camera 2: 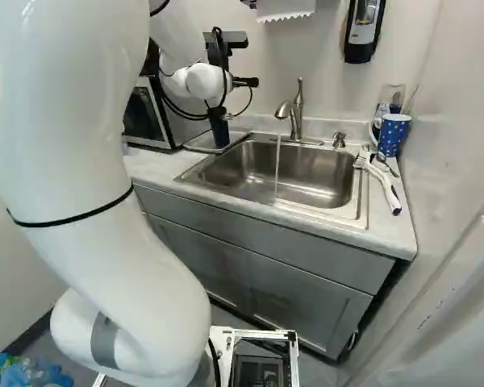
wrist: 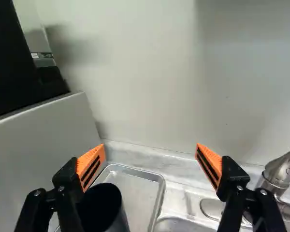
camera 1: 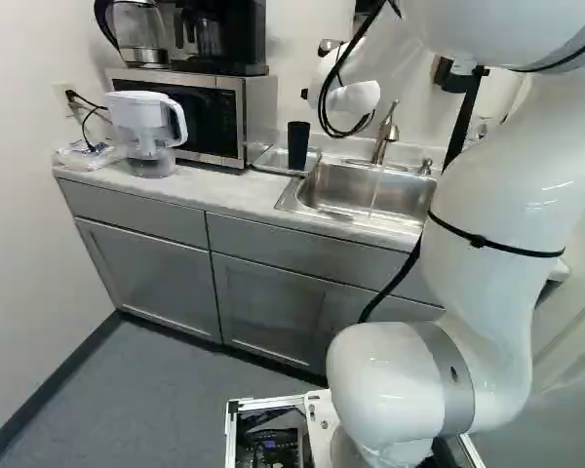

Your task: Rinse the cup and place it in the tray

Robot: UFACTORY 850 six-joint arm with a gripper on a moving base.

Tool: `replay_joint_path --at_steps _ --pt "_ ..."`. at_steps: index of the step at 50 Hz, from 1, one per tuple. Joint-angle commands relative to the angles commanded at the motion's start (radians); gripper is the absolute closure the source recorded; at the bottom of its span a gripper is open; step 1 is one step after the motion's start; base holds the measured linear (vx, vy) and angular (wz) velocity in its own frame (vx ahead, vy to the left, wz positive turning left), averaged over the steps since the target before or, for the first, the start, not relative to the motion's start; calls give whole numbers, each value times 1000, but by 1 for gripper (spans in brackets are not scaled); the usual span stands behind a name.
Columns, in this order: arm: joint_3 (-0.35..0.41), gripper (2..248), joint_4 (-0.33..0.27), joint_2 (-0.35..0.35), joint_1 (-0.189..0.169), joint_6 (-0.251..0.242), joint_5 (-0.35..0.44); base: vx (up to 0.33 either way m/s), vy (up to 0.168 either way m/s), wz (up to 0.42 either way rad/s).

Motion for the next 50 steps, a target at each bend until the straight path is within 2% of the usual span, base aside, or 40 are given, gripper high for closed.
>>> replay_joint_path --at_steps 28,50 --pt "54 3 0 52 -79 0 0 0 0 0" --pt "93 3 0 89 -125 0 0 0 0 0"
